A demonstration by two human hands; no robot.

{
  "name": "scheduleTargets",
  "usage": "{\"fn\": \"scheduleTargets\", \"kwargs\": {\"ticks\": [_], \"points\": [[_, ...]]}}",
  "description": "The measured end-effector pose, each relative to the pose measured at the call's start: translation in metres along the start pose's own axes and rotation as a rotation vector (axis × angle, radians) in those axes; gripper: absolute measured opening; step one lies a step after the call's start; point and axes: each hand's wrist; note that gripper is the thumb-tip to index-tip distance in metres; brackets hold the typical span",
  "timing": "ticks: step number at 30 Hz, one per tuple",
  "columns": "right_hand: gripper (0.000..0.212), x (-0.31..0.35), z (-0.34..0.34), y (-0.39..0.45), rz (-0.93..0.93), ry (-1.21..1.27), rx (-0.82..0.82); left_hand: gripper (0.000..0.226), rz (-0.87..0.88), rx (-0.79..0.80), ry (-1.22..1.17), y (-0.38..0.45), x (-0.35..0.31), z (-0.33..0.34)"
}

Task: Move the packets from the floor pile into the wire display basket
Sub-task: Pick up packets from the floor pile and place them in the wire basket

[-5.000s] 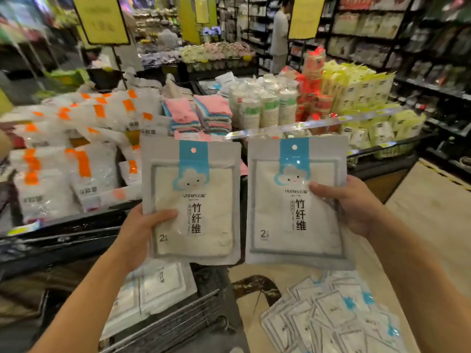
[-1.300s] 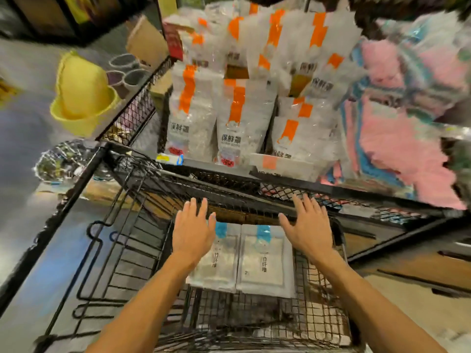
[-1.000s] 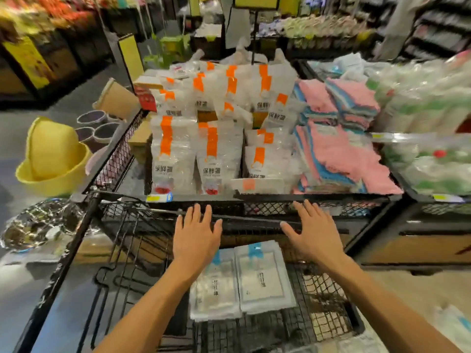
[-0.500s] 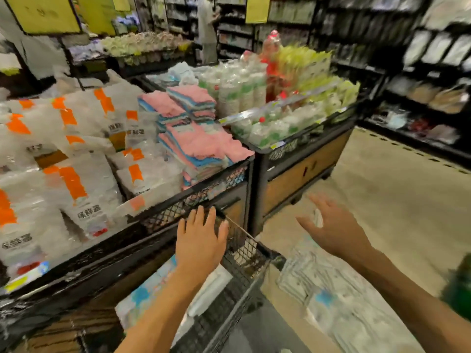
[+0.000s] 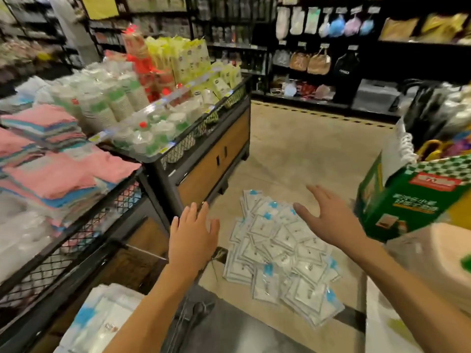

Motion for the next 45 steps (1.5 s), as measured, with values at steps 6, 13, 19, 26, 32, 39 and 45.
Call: {"fn": "scheduleTargets", "kwargs": {"ticks": [6,13,19,26,32,39,45], "points": [[0.083,-0.099,-0.029,0.016,0.135,-0.018,-0.033,0.060,0.127,0.060,0.011,0.039,-0.098,0.034],[0.082,-0.180,-0.038,0.018,0.320,-0.020,-0.069,0.064,0.240,0.135,-0.008,0.082,-0.156,0.074],[0.077,-0.216,-0.026,0.031,0.472,-0.011,-0.090,0.070,0.350,0.227,0.008,0.146,-0.177,0.113],[0.082,-0.242,0.007,0.064,0.637,-0.039,-0.079,0.087,0.442,0.332,0.018,0.231,-0.185,0.179],[0.086,-0.274,0.069,0.115,0.713,-0.031,-0.059,0.071,0.485,0.393,0.043,0.295,-0.184,0.257],[0.086,-0.379,0.213,0.166,0.766,0.019,-0.083,0.066,0.490,0.443,0.073,0.348,-0.202,0.426],[0.088,-0.493,0.376,0.187,0.788,0.024,-0.059,0.066,0.487,0.468,0.109,0.390,-0.216,0.619]]}}
Point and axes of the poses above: each hand's wrist, its own y-axis towards the middle knuckle, its own z-axis out of the palm, x = y × z, and after that the axes turned 6 degrees about y, right-handed
